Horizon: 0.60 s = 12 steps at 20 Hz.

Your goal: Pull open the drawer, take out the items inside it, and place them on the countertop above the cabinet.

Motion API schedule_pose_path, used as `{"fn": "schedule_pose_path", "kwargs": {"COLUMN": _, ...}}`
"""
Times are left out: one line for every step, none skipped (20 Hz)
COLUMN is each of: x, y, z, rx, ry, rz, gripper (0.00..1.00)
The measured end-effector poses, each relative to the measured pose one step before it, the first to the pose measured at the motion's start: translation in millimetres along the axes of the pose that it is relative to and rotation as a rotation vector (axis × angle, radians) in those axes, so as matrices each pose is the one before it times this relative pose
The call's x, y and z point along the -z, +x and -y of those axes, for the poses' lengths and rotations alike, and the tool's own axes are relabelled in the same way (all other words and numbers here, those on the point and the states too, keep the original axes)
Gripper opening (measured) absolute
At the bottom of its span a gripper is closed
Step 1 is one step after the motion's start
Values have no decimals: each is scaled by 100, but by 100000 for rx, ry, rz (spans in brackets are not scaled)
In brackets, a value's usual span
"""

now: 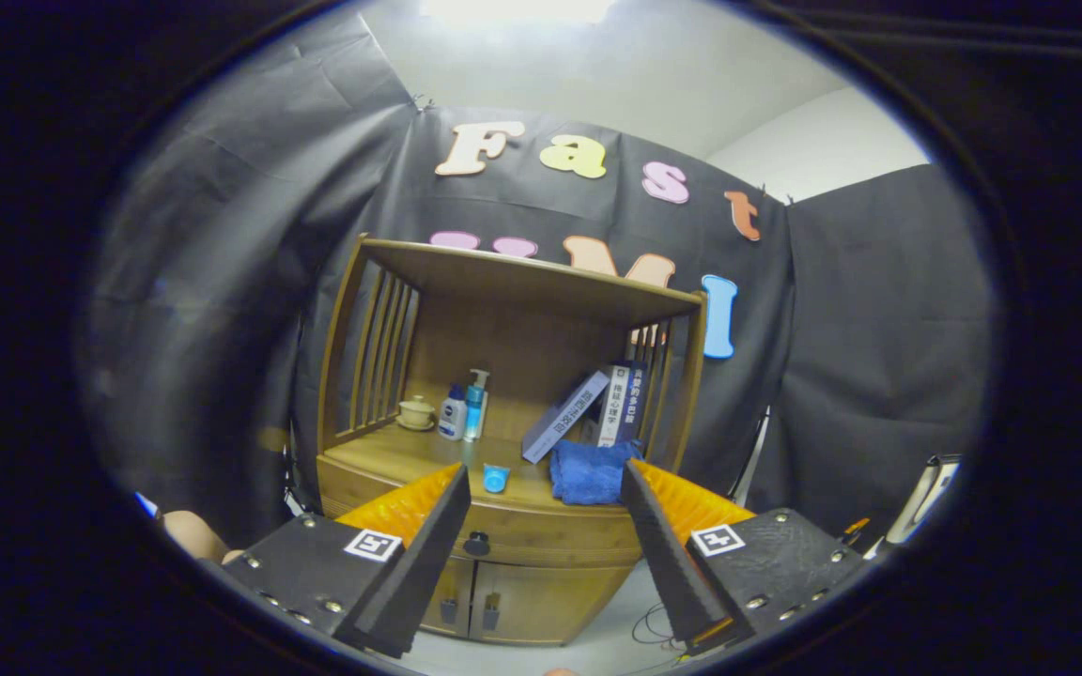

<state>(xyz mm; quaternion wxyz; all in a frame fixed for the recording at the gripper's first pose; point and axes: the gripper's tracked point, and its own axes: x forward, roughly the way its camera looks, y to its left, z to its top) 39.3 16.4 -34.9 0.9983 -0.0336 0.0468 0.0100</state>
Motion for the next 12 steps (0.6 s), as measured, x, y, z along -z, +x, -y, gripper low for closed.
{"fn": "schedule_pose_path", "kwargs": {"x": -21, "y": -287, "z": 238, "rx": 564, "ry": 425, "rz": 204, "gripper": 96}}
{"fn": "schedule_pose_path", "kwargs": {"x": 109, "y": -292, "z": 142, "rx": 408, "ry": 484, "rz": 41, "gripper": 96}}
{"fn": "schedule_pose_path", "kwargs": {"x": 25, "y": -139, "z": 183, "rx": 400, "ry": 448, "rz": 96, "gripper": 96}}
{"fn": "schedule_pose_path", "kwargs": {"x": 88, "y": -24, "z": 242, "rx": 315, "ry": 398, "rz": 142, "gripper": 96}}
{"fn": "schedule_pose_path", "kwargs": {"x": 37, "y": -63, "z": 256, "rx": 376, "ry": 589, "rz": 206, "gripper": 96}}
{"fn": "schedule_pose_path", "kwargs": {"x": 110, "y": 62, "z": 160, "rx": 264, "ry": 709, "rz": 99, "gripper": 96}}
{"fn": "schedule_pose_path", "kwargs": {"x": 86, "y": -2, "z": 204, "rx": 303, "ry": 849, "rz": 136, "gripper": 96}}
{"fn": "schedule_pose_path", "kwargs": {"x": 23, "y": 50, "z": 197, "rx": 136, "ry": 890, "rz": 177, "gripper": 96}}
{"fn": "schedule_pose_path", "kwargs": {"x": 103, "y": 104, "z": 174, "rx": 107, "ry": 1008, "rz": 304, "gripper": 96}}
{"fn": "schedule_pose_path", "kwargs": {"x": 54, "y": 230, "z": 226, "rx": 119, "ry": 1087, "rz": 316, "gripper": 96}}
{"fn": "schedule_pose_path", "kwargs": {"x": 48, "y": 148, "z": 321, "rx": 258, "ry": 1267, "rz": 192, "gripper": 96}}
{"fn": "schedule_pose_path", "kwargs": {"x": 109, "y": 223, "z": 371, "rx": 402, "ry": 1113, "rz": 309, "gripper": 96}}
